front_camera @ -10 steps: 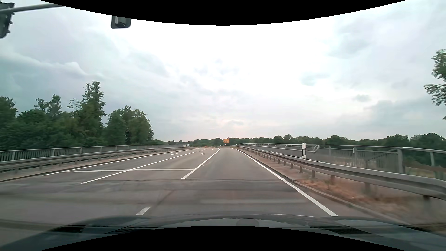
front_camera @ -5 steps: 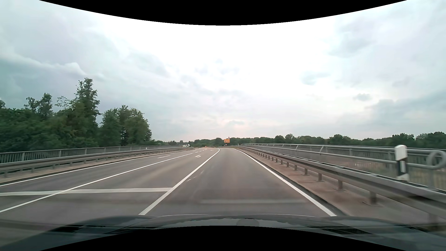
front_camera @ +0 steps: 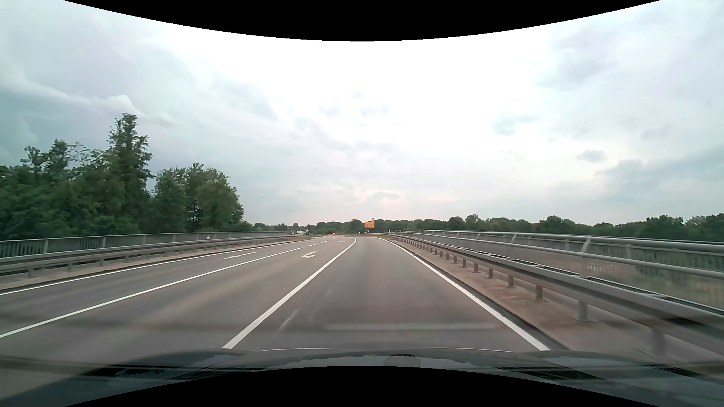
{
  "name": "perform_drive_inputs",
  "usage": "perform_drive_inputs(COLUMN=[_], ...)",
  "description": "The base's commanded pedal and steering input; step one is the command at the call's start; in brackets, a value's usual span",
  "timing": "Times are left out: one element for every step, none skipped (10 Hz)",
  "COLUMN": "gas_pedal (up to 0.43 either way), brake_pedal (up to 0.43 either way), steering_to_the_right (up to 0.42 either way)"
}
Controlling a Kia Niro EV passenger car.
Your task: Follow the waypoints while adhering to traffic rules and regulations
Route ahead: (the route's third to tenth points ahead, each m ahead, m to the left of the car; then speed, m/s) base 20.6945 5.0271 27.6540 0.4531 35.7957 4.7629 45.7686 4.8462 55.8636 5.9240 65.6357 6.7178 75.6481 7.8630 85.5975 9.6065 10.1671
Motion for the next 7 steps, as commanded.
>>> perform_drive_inputs(gas_pedal=[0.228, 0.228, 0.228, 0.228, 0.220, 0.209, 0.197], brake_pedal=[0.000, 0.000, 0.000, 0.000, 0.000, 0.000, 0.000], steering_to_the_right=[-0.004, -0.005, -0.005, -0.005, -0.005, -0.005, -0.005])
